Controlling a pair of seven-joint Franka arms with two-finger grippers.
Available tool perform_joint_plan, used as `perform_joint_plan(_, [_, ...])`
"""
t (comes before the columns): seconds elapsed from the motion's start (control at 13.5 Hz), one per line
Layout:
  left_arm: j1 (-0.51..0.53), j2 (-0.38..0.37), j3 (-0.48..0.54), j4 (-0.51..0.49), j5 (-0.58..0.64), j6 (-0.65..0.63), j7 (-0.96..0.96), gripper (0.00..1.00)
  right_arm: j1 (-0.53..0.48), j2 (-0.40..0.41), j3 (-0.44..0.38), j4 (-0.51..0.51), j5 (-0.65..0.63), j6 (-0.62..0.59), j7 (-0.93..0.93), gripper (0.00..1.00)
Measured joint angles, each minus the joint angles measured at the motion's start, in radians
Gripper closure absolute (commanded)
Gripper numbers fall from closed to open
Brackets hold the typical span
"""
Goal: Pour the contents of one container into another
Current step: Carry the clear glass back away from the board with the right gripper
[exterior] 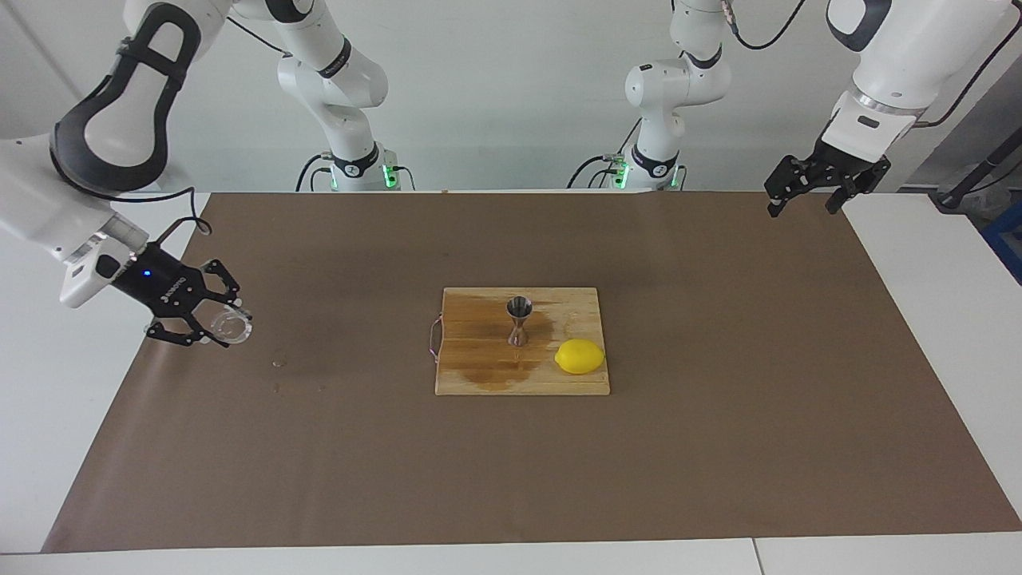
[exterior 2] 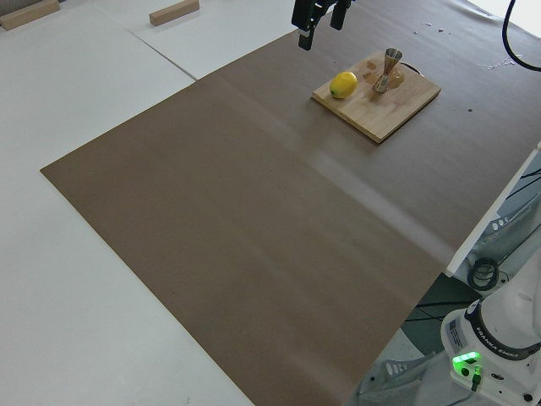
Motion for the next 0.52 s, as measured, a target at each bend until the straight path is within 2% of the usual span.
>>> perform_joint_plan(0.22, [0.0, 0.0, 0.0, 0.0, 0.0, 0.0, 0.0, 0.0, -0.076, 0.055, 0.001, -0.06, 0.049, -0.034, -0.173, 1.0])
perform_joint_plan(0.52, [0.0, 0.0, 0.0, 0.0, 0.0, 0.0, 0.0, 0.0, -0.102, 0.147, 0.002, -0.08, 0.095, -0.091, -0.372, 1.0])
